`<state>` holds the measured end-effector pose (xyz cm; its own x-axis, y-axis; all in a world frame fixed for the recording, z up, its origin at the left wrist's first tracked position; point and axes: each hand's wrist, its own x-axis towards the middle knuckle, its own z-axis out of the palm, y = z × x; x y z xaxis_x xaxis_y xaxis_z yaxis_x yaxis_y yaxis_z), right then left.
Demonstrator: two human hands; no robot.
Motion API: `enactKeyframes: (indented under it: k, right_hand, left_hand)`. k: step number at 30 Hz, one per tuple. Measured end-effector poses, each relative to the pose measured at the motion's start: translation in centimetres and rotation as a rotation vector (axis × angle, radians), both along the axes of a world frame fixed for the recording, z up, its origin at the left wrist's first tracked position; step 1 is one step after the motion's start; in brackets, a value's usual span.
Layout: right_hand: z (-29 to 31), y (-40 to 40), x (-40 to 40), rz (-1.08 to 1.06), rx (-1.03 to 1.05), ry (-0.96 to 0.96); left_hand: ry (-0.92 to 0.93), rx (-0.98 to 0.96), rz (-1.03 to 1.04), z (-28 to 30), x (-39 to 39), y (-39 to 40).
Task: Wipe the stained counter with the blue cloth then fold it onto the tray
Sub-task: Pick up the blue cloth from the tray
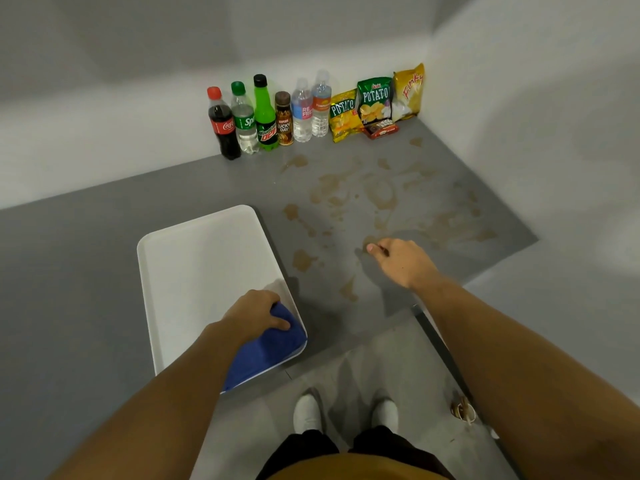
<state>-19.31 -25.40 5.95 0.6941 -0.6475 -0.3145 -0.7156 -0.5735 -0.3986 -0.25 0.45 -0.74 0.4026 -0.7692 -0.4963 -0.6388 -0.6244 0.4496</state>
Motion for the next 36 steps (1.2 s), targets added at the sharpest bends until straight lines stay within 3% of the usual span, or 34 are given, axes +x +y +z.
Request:
enactKeyframes:
  k: [15,20,27,36]
  right_hand:
    - [-0.7,-0.4,0.5,0.017,0.047,-0.018]
    - [-0.8,-0.1,0.5,0.022,0.137,-0.015]
    - [-0.8,1.6,1.1,-0.326,0.518,-0.166]
    - [-1.4,2.9,1.2,-0.24,0.635,-0.301]
  left_hand:
    - [0.114,0.011,-0.172,5.3,1.7,-3.8]
    - [0.222,-0.11,-0.052,7.0,0.7,-6.1]
    - [0.26,-0.236,0.134,7.5,-1.6,-9.5]
    - [0.556,-0.37,0.513,6.4,-2.8,-11.5]
